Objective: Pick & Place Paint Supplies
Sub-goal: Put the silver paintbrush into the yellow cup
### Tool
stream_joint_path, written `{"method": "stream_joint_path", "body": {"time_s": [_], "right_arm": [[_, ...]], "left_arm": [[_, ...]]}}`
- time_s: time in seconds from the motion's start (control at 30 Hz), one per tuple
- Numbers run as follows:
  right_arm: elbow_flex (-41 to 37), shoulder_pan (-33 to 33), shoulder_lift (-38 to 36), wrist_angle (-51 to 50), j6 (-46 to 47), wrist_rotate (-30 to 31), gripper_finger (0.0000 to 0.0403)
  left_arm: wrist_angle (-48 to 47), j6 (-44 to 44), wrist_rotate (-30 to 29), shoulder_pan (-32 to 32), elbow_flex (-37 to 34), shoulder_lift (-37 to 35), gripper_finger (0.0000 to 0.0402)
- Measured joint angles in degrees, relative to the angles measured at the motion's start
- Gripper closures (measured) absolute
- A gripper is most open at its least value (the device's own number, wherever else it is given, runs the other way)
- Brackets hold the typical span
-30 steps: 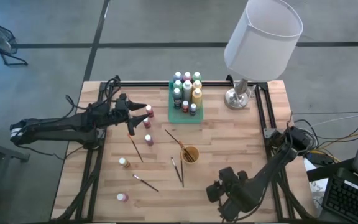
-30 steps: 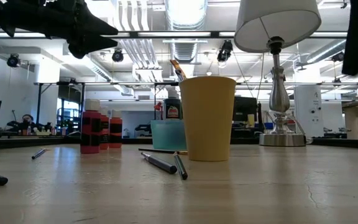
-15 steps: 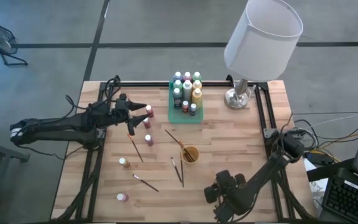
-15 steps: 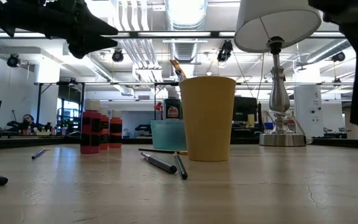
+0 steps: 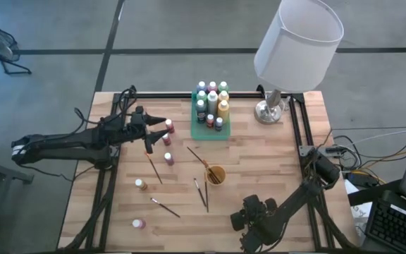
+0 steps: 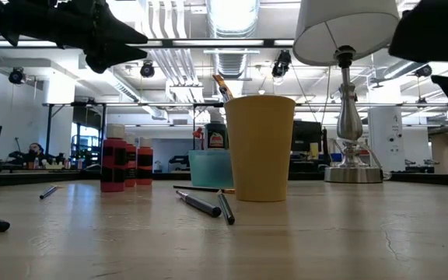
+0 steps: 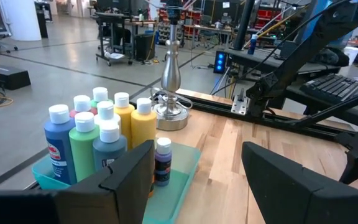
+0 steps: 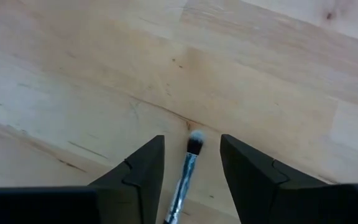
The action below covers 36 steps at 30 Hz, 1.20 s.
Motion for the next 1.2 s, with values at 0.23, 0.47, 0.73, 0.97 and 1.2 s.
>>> {"method": "stream_joint_path", "body": {"time_s": [0.23,0.47,0.73,0.97,1.2], "right_arm": [[-0.1,-0.4,1.0,0.7,-0.4,0.0,0.0266],[-0.1,-0.5,2.3,1.0,-0.5,-0.5,0.0287],[-0.1,-0.5,2.3,0.9,-0.5,-1.1,0.033],[-0.1,-0.5,2.3,0.7,-0.8,-1.0,0.0376],[0.0,-0.5,2.2,0.4,-0.8,-1.0,0.039]], "left_arm": [[0.0,0.0,0.0,0.0,0.0,0.0,0.0154],[0.0,0.0,0.0,0.0,0.0,0.0,0.0154],[0.0,0.0,0.0,0.0,0.0,0.0,0.0154],[0.0,0.0,0.0,0.0,0.0,0.0,0.0154],[0.0,0.0,0.0,0.0,0.0,0.0,0.0154]]}}
